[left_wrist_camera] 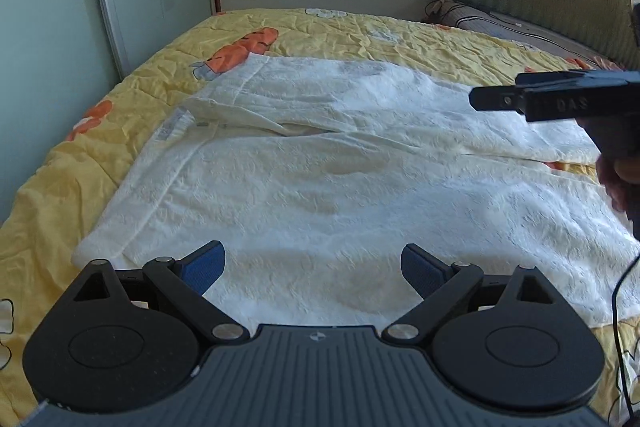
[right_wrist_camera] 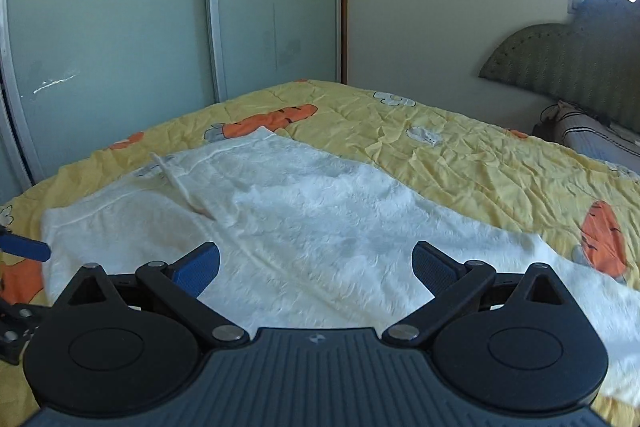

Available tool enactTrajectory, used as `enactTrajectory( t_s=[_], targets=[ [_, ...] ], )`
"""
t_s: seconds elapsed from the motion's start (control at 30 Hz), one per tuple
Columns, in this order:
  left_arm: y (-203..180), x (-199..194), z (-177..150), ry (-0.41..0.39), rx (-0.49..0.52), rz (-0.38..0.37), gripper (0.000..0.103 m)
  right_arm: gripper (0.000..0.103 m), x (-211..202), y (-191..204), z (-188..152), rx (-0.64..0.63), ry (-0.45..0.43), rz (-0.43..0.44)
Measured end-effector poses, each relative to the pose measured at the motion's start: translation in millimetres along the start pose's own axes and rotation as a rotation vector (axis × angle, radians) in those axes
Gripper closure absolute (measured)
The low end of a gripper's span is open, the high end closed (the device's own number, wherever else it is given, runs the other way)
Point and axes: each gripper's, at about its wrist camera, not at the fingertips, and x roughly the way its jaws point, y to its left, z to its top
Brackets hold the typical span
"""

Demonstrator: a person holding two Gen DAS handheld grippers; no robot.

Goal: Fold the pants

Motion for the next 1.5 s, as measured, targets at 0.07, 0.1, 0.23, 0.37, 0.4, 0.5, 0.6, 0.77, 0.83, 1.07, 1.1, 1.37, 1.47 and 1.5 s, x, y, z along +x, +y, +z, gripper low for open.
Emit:
enactTrajectory(
  t_s=[0.07, 0.1, 0.23, 0.37, 0.4, 0.5, 0.6, 0.77, 0.83, 1.07, 1.1, 1.37, 1.47, 1.5],
  targets=[
    [5.1, 8.7, 9.4, 0.005, 0.003, 0.022, 0.007, 0.000, 37.2, -23.1, 17.4, 0.008, 0.038, 0.036],
    [8.1, 13.8, 14.5, 0.009, 0.004, 0.032, 0.007, 0.000, 56.5, -33.2, 24.8, 0.009, 0.056, 0.041],
    [16.0, 29.2, 31.1, 0.019, 0.009, 0.043, 0.006, 0.000, 122.2, -65.7, 47.9, 0.030, 0.104, 0.029],
    [21.6, 49.1, 47.1, 0.043, 0.023, 0.055, 0.006, 0.001, 178.2, -86.4, 60.4, 0.045, 0.162, 0.064],
    [22.8, 54.5, 51.1, 0.053, 0.024, 0.056, 0.006, 0.004, 188.6, -88.8, 61.4, 0.037, 0.180, 0.065],
    [26.8, 69.8, 64.6, 0.068, 0.029, 0.059, 0.006, 0.018, 213.3, -95.1, 61.1, 0.027, 0.251, 0.076],
    [29.9, 81.4, 81.6, 0.068, 0.021, 0.060, 0.006, 0.042, 209.9, -92.0, 60.0, -0.017, 0.238, 0.132],
    [38.9, 106.5, 124.5, 0.050, -0.061, -0.008, 0.006, 0.086, 189.9, -67.0, 54.0, -0.173, 0.201, 0.089],
    [48.0, 122.1, 146.8, 0.055, -0.146, -0.054, 0.006, 0.091, 172.6, -43.7, 48.2, -0.311, 0.136, 0.021],
    [85.1, 184.4, 204.3, 0.138, -0.537, -0.330, 0.006, 0.092, 112.9, 44.9, 1.1, -0.829, -0.032, -0.123],
    [86.2, 194.4, 209.2, 0.157, -0.555, -0.353, 0.006, 0.093, 109.5, 49.4, -5.0, -0.865, -0.039, -0.128],
    [108.0, 254.0, 210.9, 0.343, -0.800, -0.461, 0.049, 0.093, 97.4, 63.6, -35.1, -0.995, -0.073, -0.136],
    [108.4, 244.3, 196.6, 0.334, -0.790, -0.438, 0.093, 0.093, 96.9, 60.9, -35.6, -0.983, -0.072, -0.137],
    [108.6, 236.8, 191.0, 0.306, -0.791, -0.426, 0.094, 0.093, 97.6, 59.5, -34.4, -0.973, -0.073, -0.141]
  ],
)
